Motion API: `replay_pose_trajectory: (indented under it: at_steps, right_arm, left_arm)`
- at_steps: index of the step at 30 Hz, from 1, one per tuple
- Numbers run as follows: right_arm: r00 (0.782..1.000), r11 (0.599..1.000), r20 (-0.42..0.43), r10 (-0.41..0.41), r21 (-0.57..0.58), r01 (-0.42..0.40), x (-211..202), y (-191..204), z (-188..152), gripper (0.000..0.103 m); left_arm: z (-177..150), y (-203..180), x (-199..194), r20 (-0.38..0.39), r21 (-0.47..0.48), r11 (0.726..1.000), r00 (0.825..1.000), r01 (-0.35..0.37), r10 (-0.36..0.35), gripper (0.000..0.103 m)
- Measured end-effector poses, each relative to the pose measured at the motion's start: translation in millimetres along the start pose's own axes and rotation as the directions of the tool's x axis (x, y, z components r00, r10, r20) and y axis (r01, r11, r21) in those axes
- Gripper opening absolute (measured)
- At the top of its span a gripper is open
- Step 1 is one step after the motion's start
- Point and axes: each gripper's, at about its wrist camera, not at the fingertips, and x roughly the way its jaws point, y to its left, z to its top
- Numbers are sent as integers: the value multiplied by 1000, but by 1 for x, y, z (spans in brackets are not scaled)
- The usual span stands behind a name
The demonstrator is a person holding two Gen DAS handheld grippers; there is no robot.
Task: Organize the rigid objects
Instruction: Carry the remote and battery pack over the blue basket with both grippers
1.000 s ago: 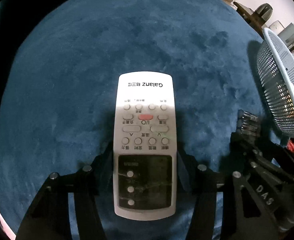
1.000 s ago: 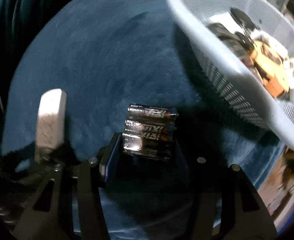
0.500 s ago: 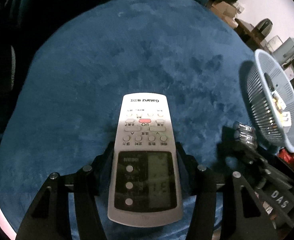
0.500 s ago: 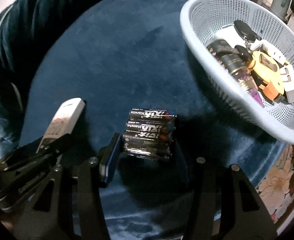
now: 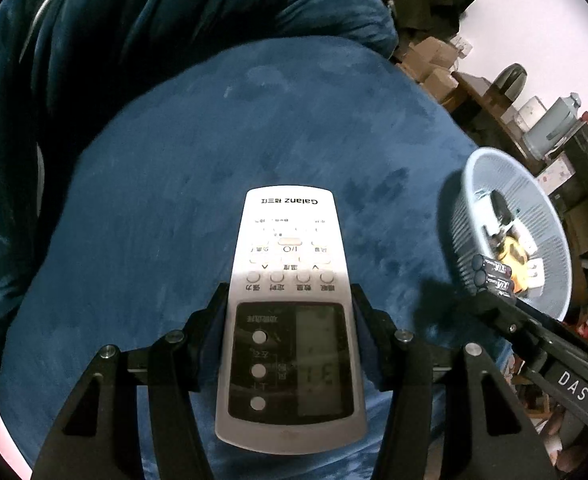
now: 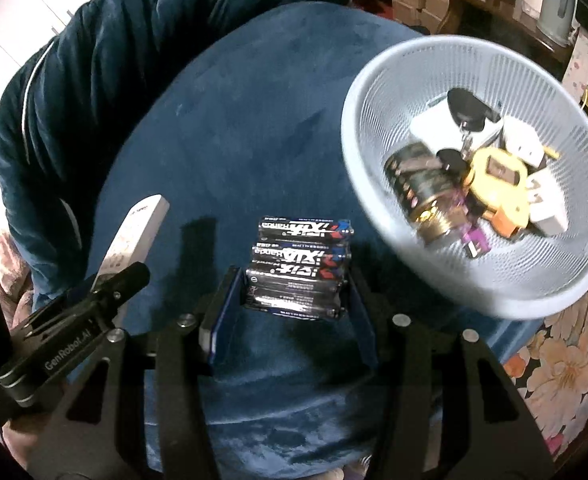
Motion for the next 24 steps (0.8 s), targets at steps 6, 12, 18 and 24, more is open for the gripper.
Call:
replay_pose_trajectory:
  at_steps: [6, 12, 18, 24]
  right_arm:
    - [999, 999, 42, 15, 30, -16, -25, -22, 26, 52]
    - [996, 995, 89, -24, 102, 15, -39, -65, 41, 52]
    - [992, 971, 98, -73, 235, 48, -40, -124, 39, 52]
    - [992, 951, 95, -80, 305, 48, -40, -151, 40, 52]
  left_arm:
    - [25, -31, -22, 55, 51, 998, 998, 34, -37, 58]
    - [48, -88, -31, 73, 152, 986, 994, 74, -85, 58]
    - [59, -148, -20, 42, 245, 963, 991, 112, -126, 58]
    - [55, -199, -1, -8, 306, 941, 989, 144, -149, 58]
